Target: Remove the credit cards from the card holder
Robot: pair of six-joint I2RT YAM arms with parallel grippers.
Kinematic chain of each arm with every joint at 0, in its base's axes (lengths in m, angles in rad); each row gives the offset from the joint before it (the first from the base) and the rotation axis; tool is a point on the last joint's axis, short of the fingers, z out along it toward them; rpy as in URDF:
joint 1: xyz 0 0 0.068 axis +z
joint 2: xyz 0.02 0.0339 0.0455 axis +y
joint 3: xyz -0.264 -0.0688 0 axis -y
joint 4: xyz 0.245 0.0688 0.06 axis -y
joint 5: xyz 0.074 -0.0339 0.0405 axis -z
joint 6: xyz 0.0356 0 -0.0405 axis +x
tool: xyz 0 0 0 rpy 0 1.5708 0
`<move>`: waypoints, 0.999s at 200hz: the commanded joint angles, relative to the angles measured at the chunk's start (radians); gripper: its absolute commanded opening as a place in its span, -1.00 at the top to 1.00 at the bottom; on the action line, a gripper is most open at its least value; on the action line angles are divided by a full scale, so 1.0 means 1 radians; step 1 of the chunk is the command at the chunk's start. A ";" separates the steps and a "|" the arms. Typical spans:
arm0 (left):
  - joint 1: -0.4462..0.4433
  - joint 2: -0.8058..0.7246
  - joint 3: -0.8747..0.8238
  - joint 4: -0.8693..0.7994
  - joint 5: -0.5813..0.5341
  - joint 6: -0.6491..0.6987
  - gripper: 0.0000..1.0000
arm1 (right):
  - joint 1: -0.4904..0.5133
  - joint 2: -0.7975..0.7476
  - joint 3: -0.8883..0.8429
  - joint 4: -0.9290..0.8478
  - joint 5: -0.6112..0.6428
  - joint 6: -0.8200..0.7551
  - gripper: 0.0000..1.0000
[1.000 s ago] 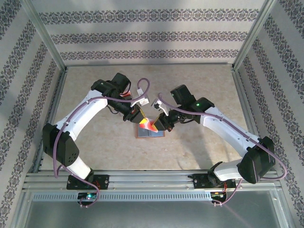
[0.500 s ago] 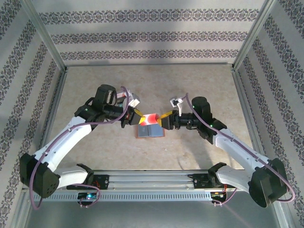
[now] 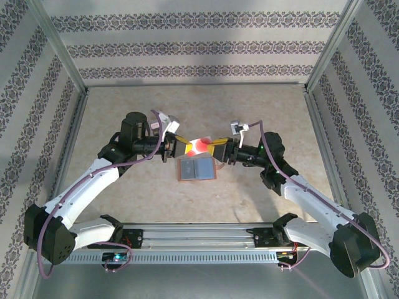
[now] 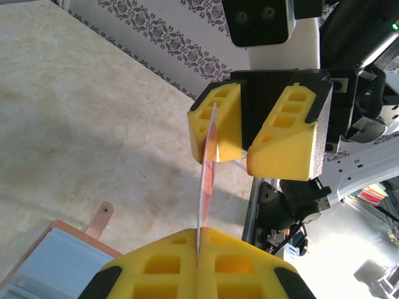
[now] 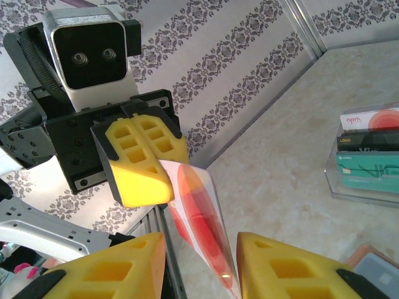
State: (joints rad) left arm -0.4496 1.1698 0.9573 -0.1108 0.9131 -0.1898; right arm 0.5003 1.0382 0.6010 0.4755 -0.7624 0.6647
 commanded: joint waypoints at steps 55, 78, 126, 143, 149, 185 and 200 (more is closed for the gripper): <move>0.007 0.013 -0.002 0.089 0.072 -0.051 1.00 | 0.025 0.028 0.037 0.058 -0.043 -0.018 0.84; 0.008 0.020 0.029 0.015 0.086 -0.003 0.61 | 0.027 0.021 0.045 0.033 -0.076 -0.047 0.99; 0.009 0.078 0.215 -0.369 0.062 0.258 0.16 | 0.025 0.037 0.100 -0.193 -0.115 -0.172 1.00; 0.009 0.103 0.256 -0.439 0.073 0.321 0.11 | 0.027 0.045 0.111 -0.210 -0.137 -0.179 1.00; 0.009 0.111 0.270 -0.463 0.077 0.344 0.05 | 0.027 0.049 0.113 -0.210 -0.145 -0.180 1.00; 0.009 0.195 0.379 -0.637 0.116 0.503 -0.08 | 0.036 0.058 0.131 -0.217 -0.173 -0.187 1.00; 0.009 0.227 0.412 -0.682 0.114 0.539 -0.07 | 0.045 0.065 0.140 -0.222 -0.181 -0.191 1.00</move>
State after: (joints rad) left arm -0.4431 1.3552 1.3075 -0.6273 0.9936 0.2005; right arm 0.5251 1.0935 0.6949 0.2573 -0.8944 0.5091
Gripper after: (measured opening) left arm 0.539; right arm 0.055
